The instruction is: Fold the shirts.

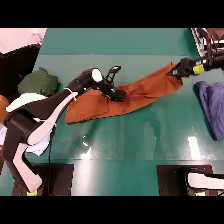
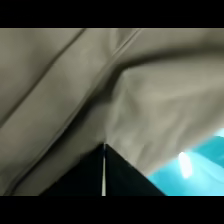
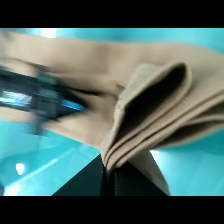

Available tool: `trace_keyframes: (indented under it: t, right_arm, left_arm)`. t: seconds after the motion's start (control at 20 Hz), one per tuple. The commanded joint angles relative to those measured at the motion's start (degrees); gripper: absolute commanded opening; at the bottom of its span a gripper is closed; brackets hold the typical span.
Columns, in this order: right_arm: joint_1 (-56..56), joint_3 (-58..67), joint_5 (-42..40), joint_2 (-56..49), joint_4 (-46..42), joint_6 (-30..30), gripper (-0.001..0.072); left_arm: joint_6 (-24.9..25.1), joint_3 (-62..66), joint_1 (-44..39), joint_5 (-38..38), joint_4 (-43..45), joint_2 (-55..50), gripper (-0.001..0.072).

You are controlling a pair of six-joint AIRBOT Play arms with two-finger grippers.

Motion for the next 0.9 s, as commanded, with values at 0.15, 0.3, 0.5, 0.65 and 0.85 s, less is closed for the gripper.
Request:
trace_keyframes:
  t: [0.15,0.3,0.5,0.65,0.85]
  right_arm:
    - [8.7,6.5,-0.2,0.6,7.5,0.9,0.0015]
    - [11.3,6.5,-1.6,0.7,9.3,0.9,0.0015]
    - [14.8,6.5,-3.8,0.3,10.5,-0.2,0.0015]
    - [19.5,6.5,-5.6,-1.6,13.2,-1.8,0.0015]
    - [31.1,6.6,-16.5,-8.9,20.0,-7.5,0.0018]
  left_arm:
    - [-0.6,2.2,-0.8,2.3,-1.7,-2.9,0.0025]
    - [-0.6,2.2,-0.6,1.7,-0.8,-2.6,0.0025]
    - [-0.6,2.3,4.6,-2.4,0.2,1.6,0.0025]
    - [0.1,2.3,12.9,-5.9,1.8,8.7,0.0025]
    - [1.6,2.3,24.9,-7.7,4.7,19.4,0.0026]
